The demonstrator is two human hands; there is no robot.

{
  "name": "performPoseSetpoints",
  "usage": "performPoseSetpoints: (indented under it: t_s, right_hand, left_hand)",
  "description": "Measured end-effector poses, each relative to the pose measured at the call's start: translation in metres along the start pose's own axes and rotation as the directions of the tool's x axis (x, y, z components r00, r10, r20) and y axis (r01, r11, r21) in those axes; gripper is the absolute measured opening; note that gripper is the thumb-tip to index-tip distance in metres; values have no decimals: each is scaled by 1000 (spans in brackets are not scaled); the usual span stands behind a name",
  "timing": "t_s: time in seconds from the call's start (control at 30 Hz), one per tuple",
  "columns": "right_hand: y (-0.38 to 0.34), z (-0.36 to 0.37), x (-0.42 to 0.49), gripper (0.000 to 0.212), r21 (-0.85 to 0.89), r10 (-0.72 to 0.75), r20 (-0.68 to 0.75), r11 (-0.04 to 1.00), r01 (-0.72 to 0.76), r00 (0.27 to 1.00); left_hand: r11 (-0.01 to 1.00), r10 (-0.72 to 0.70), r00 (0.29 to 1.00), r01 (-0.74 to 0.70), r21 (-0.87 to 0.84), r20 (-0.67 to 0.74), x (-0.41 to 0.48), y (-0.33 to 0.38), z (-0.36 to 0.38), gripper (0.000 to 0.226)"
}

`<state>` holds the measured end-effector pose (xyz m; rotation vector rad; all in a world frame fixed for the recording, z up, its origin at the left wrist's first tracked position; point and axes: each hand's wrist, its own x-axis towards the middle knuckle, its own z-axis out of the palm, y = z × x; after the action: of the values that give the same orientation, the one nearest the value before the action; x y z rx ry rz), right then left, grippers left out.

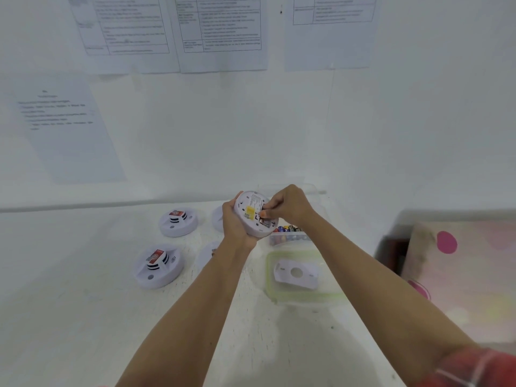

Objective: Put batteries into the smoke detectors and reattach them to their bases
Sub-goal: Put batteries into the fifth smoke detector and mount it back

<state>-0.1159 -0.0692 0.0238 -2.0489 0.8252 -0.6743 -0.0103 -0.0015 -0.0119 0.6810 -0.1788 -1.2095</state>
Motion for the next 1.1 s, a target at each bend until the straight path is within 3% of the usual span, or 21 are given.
performPoseSetpoints:
  t_s: [0.2,0.27,0.37,0.43,0.57,0.67,0.73,0.9,1.1]
  right_hand:
    - [-1,16,-8,27,-12,13,-44,1000,-14,999]
    - [4,13,-7,26,66,3,-107,998,4,994]
    - [16,-9,1,25,143,119,-244,986,-85,963]
    - [31,-31,15,27,29,190,-308,981,-191,932]
    - [59,-56,60,27,-358,244,-275,872,-334,930]
    - [65,-51,87,13,-549,245,-171,781,-299,954]
    - [70,-42,99,19,-659,251,-88,711,-245,964]
    - [84,-27,121,32,-795,314,-4,575,-193,949]
    - [87,-25,130,34,-844,347,14,507,-175,938]
  left_hand:
    - [999,39,999,-39,35,-11,6,8,-3,33]
    - [998,42,999,-42,37,-11,11,11,-2,32]
    - [996,66,998,-66,57,-3,30,12,-5,29]
    - [993,95,995,-93,69,-36,46,10,-9,28]
    - [994,104,991,-100,51,-86,77,9,-4,32]
    - [994,112,990,-110,29,-87,97,12,3,32]
    - [993,118,990,-117,12,-73,108,13,6,32]
    - [993,120,993,-119,22,-19,124,14,8,31]
    - [994,100,995,-99,51,-13,128,15,10,35]
